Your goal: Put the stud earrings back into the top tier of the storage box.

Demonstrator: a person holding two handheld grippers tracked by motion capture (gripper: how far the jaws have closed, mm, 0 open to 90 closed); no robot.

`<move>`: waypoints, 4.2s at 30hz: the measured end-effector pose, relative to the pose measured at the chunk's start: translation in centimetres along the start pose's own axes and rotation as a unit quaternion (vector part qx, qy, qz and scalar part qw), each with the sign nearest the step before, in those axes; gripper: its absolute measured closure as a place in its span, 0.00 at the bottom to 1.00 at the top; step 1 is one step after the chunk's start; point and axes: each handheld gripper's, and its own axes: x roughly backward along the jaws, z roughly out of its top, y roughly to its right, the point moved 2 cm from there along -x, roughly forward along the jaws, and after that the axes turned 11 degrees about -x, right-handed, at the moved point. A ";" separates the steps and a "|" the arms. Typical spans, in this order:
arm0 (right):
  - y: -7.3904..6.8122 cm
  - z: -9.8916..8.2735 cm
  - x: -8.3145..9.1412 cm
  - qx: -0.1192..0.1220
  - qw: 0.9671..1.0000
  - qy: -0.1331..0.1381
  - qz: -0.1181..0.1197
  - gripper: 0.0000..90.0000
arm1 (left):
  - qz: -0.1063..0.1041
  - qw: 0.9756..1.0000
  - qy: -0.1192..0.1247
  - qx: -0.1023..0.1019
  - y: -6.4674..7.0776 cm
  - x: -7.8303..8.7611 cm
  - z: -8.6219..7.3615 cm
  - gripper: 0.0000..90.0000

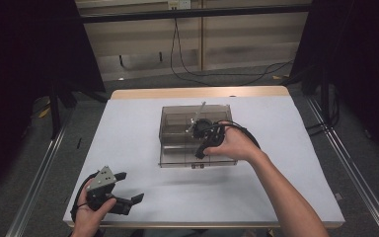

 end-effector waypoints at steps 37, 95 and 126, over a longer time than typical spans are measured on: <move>1.5 -5.5 5.4 -0.033 0.990 0.132 0.023 0.87 | 0.003 1.000 -0.002 -0.002 0.0 0.0 0.0 0.04; 11.6 -16.3 1.5 -0.181 0.980 0.019 -0.080 0.89 | 0.000 1.000 -0.001 0.000 0.0 0.0 0.1 0.04; 12.1 -16.0 0.9 -0.202 0.976 0.010 -0.076 0.96 | 0.000 1.000 -0.002 0.000 0.0 -0.1 0.0 0.04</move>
